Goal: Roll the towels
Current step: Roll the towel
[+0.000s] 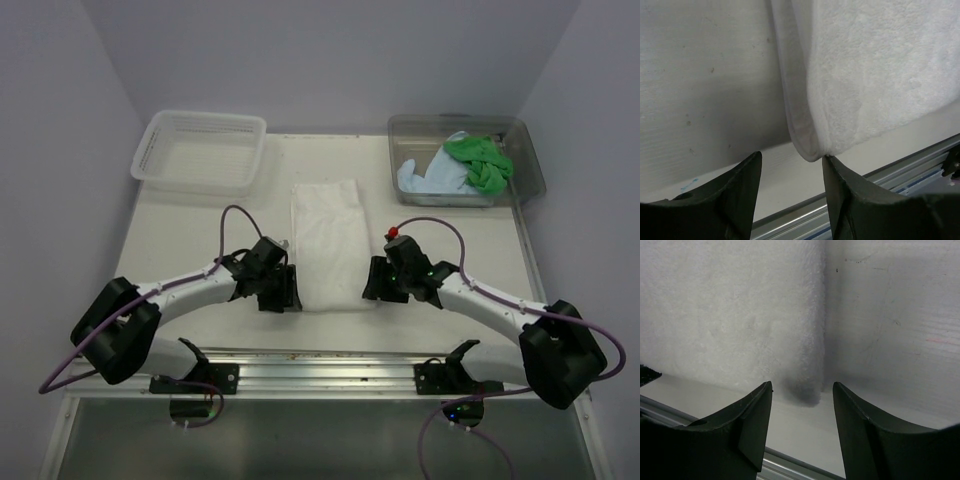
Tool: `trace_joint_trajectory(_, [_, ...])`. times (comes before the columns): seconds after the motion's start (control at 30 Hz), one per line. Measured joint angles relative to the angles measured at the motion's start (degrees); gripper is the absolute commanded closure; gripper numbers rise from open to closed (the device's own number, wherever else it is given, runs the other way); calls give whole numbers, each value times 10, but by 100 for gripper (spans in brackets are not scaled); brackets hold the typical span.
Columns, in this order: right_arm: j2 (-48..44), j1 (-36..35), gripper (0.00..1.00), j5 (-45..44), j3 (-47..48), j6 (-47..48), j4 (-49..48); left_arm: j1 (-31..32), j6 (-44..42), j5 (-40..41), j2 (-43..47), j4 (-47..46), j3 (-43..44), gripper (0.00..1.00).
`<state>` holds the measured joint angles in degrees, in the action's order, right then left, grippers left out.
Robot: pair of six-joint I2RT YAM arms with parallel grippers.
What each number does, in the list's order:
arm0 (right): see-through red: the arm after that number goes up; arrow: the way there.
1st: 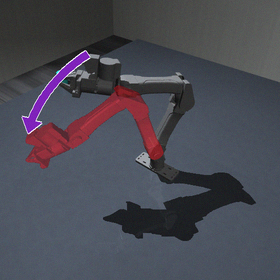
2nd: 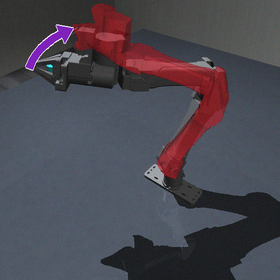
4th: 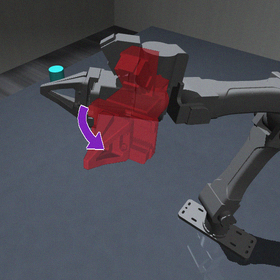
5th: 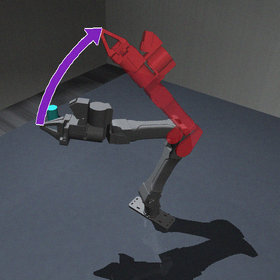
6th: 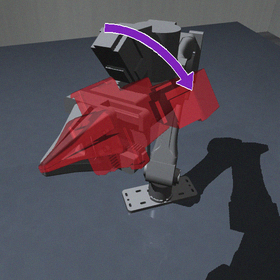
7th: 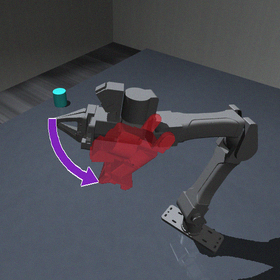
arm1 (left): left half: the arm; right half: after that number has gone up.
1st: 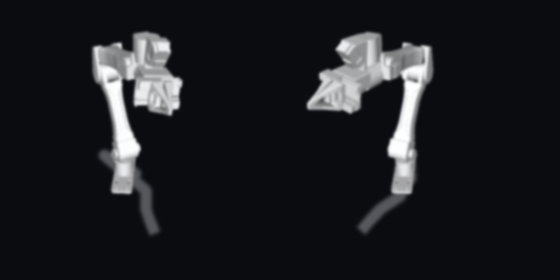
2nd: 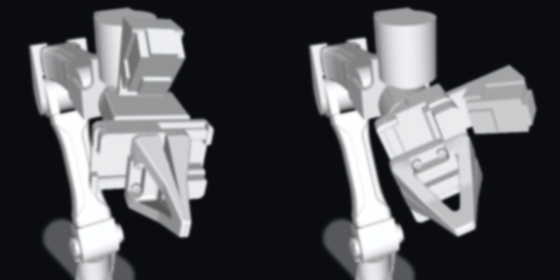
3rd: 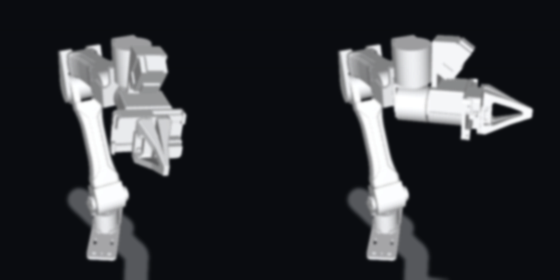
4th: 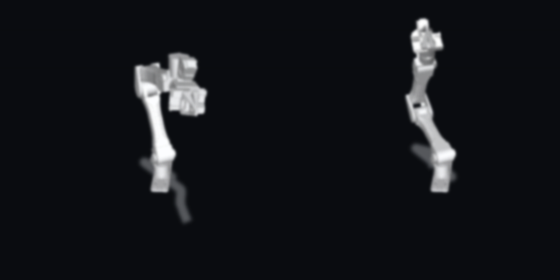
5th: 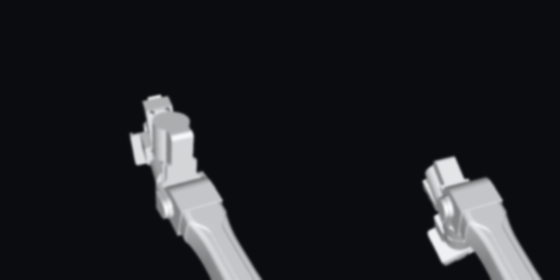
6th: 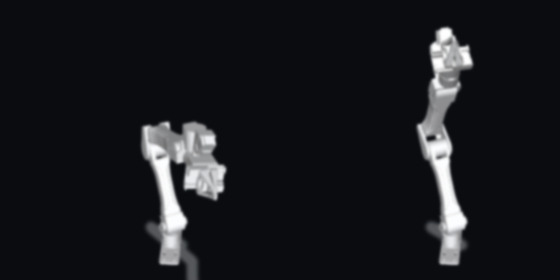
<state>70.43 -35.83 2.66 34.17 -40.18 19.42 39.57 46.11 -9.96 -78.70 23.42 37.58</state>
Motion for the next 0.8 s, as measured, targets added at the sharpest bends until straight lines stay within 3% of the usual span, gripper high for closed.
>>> trace_joint_trajectory(0.47, [0, -1, 46, 25, -40, -17, -29, 8, 24, -3, -17, -33, -6, 55])
trace_joint_trajectory(0.6, [0, -1, 52, 27, -46, -19, -36, 10, 27, -2, -20, -35, -6, 68])
trace_joint_trajectory(0.8, [0, -1, 62, 30, -55, -27, -52, 14, 29, -3, -23, -38, -6, 79])
